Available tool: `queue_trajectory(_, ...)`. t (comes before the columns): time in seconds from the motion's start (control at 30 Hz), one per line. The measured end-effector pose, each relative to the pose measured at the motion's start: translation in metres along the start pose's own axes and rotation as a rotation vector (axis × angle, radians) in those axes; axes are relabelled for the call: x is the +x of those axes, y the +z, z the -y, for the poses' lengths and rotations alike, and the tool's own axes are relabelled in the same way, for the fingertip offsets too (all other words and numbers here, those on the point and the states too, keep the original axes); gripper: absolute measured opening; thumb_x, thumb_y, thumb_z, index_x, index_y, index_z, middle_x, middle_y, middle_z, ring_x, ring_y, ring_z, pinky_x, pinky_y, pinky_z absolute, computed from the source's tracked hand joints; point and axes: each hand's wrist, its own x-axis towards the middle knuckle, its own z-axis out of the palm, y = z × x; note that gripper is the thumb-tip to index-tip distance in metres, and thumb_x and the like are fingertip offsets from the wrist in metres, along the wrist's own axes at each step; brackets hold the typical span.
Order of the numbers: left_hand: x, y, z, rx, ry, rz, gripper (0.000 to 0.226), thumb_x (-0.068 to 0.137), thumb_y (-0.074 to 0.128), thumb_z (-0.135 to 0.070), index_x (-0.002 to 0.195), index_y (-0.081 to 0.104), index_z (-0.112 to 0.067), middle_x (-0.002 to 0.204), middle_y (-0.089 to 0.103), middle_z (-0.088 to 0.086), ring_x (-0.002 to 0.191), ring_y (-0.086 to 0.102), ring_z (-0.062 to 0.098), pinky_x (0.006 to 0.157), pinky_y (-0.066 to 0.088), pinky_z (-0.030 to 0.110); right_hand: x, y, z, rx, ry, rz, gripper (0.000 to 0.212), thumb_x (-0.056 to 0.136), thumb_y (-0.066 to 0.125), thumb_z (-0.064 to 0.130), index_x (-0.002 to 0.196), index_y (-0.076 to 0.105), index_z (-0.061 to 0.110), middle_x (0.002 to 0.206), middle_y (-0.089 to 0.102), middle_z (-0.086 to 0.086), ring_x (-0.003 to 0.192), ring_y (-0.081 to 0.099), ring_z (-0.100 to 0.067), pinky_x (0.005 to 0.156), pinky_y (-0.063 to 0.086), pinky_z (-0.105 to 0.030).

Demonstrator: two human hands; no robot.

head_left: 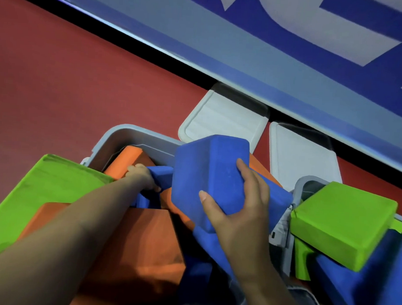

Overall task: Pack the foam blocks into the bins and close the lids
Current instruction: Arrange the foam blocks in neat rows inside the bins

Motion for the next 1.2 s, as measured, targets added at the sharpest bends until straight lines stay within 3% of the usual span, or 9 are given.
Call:
queue_trajectory(0.13,0.000,0.005,0.000,-0.035,-0.009,-0.058,0.104,0.060,0.083,-0.055,0.138,0.029,-0.011,0.138,0.034,0.013,0.130,0.037,0.031,0.105,0.038,0.042,0.012,-0.003,-0.002,0.062,0.054,0.053,0.075,0.072,0.080,0.026,0.136,0.042,0.033,0.137,0.033,0.014,0.111,0.025,0.032,0.088,0.020,0.009)
queue_trajectory(0.33,-0.001,0.008,-0.002,0.001,0.043,-0.085,0.094,0.064,0.083,-0.042,0.132,0.028,-0.009,0.125,0.053,0.012,0.118,0.052,0.032,0.088,0.044,0.040,0.020,-0.006,0.000,0.094,0.092,0.079,0.072,0.073,0.079,0.025,0.136,0.043,0.029,0.130,0.032,0.019,0.106,0.024,0.035,0.088,0.018,0.010)
queue_trajectory(0.53,-0.006,0.007,0.000,-0.054,0.009,-0.127,0.100,0.057,0.086,-0.040,0.133,0.026,-0.012,0.132,0.043,0.011,0.126,0.045,0.033,0.099,0.042,0.042,0.024,-0.008,0.002,0.073,0.097,0.045,0.070,0.073,0.079,0.026,0.135,0.045,0.027,0.134,0.038,0.011,0.112,0.033,0.014,0.088,0.019,0.010)
queue_trajectory(0.7,-0.011,0.005,0.007,-0.165,0.096,-0.120,0.108,0.054,0.089,-0.033,0.137,0.024,-0.009,0.137,0.038,0.012,0.127,0.044,0.035,0.102,0.042,0.047,0.020,-0.006,0.012,0.089,0.030,-0.021,0.067,0.073,0.080,0.024,0.132,0.049,0.024,0.134,0.043,0.007,0.121,0.040,0.002,0.094,0.024,0.005)
queue_trajectory(0.9,-0.024,-0.018,0.011,-0.001,0.178,-0.159,0.098,0.055,0.083,-0.047,0.132,0.032,-0.015,0.132,0.038,0.011,0.127,0.041,0.033,0.101,0.037,0.047,0.027,-0.013,0.024,0.045,-0.111,-0.155,0.064,0.072,0.080,0.020,0.129,0.051,0.014,0.132,0.045,-0.008,0.119,0.040,-0.003,0.093,0.024,0.005)
queue_trajectory(1.07,-0.032,-0.027,0.011,-0.078,0.162,-0.126,0.092,0.056,0.086,-0.034,0.128,0.036,-0.006,0.136,0.030,0.018,0.120,0.043,0.035,0.087,0.046,0.038,0.028,-0.008,0.021,0.059,-0.098,-0.143,0.065,0.073,0.080,0.019,0.130,0.050,0.014,0.131,0.044,-0.008,0.119,0.041,-0.004,0.095,0.024,0.004)
queue_trajectory(1.2,-0.038,-0.046,0.011,-0.226,0.134,-0.151,0.091,0.064,0.083,-0.019,0.134,0.028,0.000,0.140,0.027,0.018,0.121,0.043,0.034,0.075,0.042,0.034,0.032,-0.008,0.020,0.057,-0.084,-0.152,0.064,0.073,0.080,0.019,0.130,0.050,0.013,0.132,0.044,-0.007,0.117,0.039,0.001,0.093,0.023,0.005)
